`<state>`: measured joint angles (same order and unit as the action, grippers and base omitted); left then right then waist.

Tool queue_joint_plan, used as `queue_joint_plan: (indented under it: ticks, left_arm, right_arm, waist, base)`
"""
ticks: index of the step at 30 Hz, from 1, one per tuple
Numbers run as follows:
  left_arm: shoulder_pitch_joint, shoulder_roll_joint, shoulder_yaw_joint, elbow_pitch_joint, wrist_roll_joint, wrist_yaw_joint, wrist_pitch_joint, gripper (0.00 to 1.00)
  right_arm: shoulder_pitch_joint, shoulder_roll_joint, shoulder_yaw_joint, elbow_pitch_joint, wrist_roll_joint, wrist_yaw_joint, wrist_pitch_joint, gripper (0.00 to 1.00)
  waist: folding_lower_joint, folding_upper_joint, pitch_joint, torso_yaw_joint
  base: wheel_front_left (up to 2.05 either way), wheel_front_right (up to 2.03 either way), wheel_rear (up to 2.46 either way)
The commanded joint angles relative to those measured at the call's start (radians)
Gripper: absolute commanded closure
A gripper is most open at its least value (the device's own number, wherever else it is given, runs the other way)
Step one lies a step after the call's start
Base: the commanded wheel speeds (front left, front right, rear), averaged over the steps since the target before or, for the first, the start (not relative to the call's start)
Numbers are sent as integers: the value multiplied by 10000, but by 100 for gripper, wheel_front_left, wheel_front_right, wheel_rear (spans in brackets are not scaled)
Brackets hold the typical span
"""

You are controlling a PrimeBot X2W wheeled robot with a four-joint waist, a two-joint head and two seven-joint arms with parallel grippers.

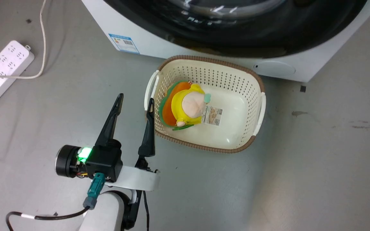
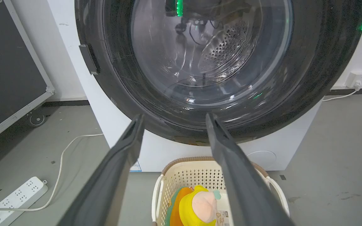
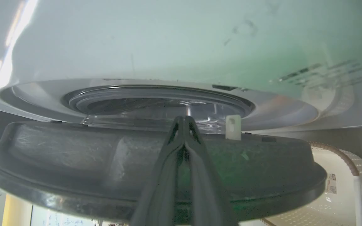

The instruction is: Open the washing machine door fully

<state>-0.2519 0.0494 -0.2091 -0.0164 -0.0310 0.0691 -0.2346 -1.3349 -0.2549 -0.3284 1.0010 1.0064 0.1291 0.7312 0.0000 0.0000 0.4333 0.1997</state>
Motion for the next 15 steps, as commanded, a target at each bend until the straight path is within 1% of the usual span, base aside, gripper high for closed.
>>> queue_joint_plan:
  ticks: [1, 9, 15]
  left_arm:
    - [-101, 13, -19, 24, -27, 92, -98, 0]
    - [136, 14, -69, 217, -17, 75, -265, 0]
    - [716, 12, 65, 662, -366, -26, -272, 0]
  right_arm:
    - [-38, 165, -24, 221, 255, 16, 240, 100]
    - [1045, 526, -148, 240, 1000, 16, 1393, 100]
    - [2593, 1217, -37, -318, 1057, 16, 1863, 100]
  waist:
    - [0, 0, -100, -32]
    - [0, 0, -904, -127]
    - [0, 0, -1808, -299]
  base:
    - [0, 0, 0]
    - [0, 0, 0]
    - [0, 0, 0]
